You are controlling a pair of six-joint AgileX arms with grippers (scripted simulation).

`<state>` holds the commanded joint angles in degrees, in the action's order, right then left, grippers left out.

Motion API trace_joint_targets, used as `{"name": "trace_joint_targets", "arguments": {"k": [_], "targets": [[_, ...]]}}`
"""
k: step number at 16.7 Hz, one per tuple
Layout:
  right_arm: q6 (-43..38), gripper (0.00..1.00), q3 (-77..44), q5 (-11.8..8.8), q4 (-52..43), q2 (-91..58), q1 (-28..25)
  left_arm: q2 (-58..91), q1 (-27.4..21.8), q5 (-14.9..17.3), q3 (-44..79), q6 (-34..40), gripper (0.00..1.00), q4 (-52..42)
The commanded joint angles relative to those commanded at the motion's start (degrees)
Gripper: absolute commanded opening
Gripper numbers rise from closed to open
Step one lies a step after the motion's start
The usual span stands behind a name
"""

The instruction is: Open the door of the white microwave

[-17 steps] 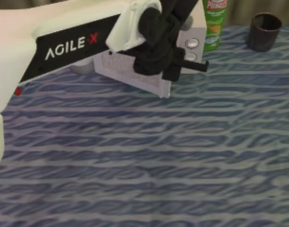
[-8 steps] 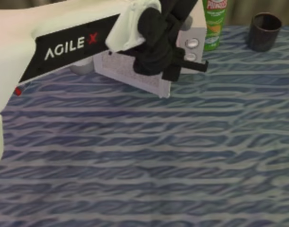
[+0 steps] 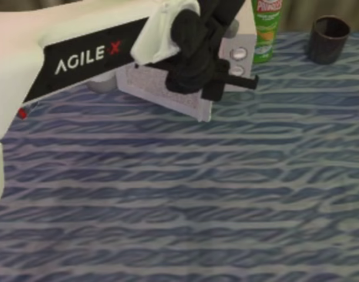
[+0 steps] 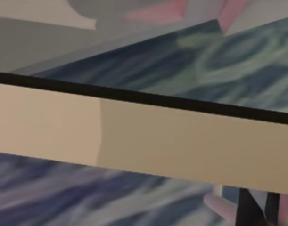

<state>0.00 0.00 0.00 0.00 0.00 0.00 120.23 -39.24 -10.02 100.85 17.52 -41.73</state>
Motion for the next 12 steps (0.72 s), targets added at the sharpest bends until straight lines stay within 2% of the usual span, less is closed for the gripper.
{"name": "trace_joint_targets", "arguments": {"k": [6, 12], "targets": [[0.0, 1.00, 0.0, 0.0, 0.0, 0.0, 0.0, 0.0, 0.0, 0.0, 0.0, 0.0, 0.00, 0.0], [0.0, 1.00, 0.0, 0.0, 0.0, 0.0, 0.0, -2.9, 0.5, 2.1, -3.9, -3.3, 0.00, 2.1]]}}
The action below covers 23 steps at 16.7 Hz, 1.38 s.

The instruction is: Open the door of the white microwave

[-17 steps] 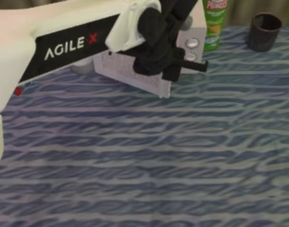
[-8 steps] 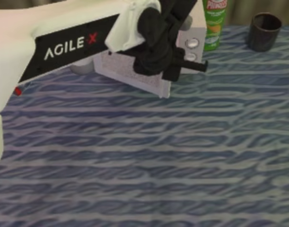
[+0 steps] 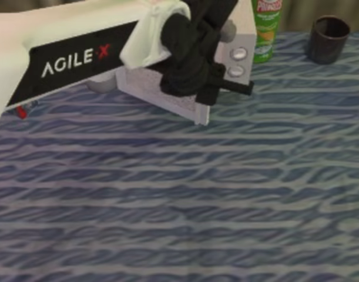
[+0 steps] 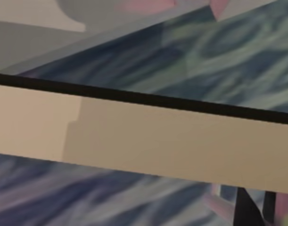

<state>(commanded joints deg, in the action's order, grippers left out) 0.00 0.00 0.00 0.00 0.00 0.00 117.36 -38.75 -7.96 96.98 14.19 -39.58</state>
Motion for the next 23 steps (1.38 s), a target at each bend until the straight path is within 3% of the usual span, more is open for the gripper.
{"name": "trace_joint_targets", "arguments": {"k": [4, 23], "targets": [[0.0, 1.00, 0.0, 0.0, 0.0, 0.0, 0.0, -2.1, 0.7, 1.4, -3.7, -3.0, 0.00, 1.3], [0.0, 1.00, 0.0, 0.0, 0.0, 0.0, 0.0, -2.1, 0.7, 1.4, -3.7, -3.1, 0.00, 1.3]]}}
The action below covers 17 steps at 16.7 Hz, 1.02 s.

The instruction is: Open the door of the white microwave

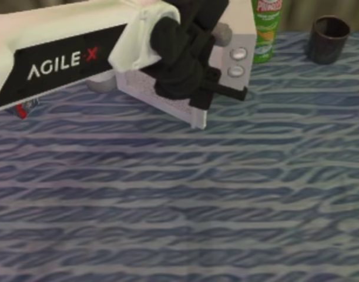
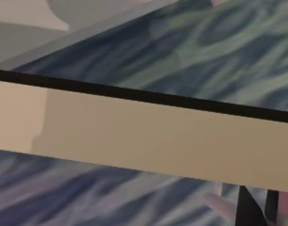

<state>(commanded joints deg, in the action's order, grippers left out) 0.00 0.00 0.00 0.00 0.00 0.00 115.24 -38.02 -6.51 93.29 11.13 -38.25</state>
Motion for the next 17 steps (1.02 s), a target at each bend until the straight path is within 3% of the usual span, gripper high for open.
{"name": "trace_joint_targets", "arguments": {"k": [7, 13, 17], "targets": [[0.0, 1.00, 0.0, 0.0, 0.0, 0.0, 0.0, 0.0, -0.3, 0.5, -0.2, 0.1, 0.00, 0.1], [0.0, 1.00, 0.0, 0.0, 0.0, 0.0, 0.0, -4.3, 1.6, 3.7, -6.0, -6.4, 0.00, 2.4], [0.0, 1.00, 0.0, 0.0, 0.0, 0.0, 0.0, -4.5, 1.7, 3.9, -6.4, -6.8, 0.00, 2.5]]}}
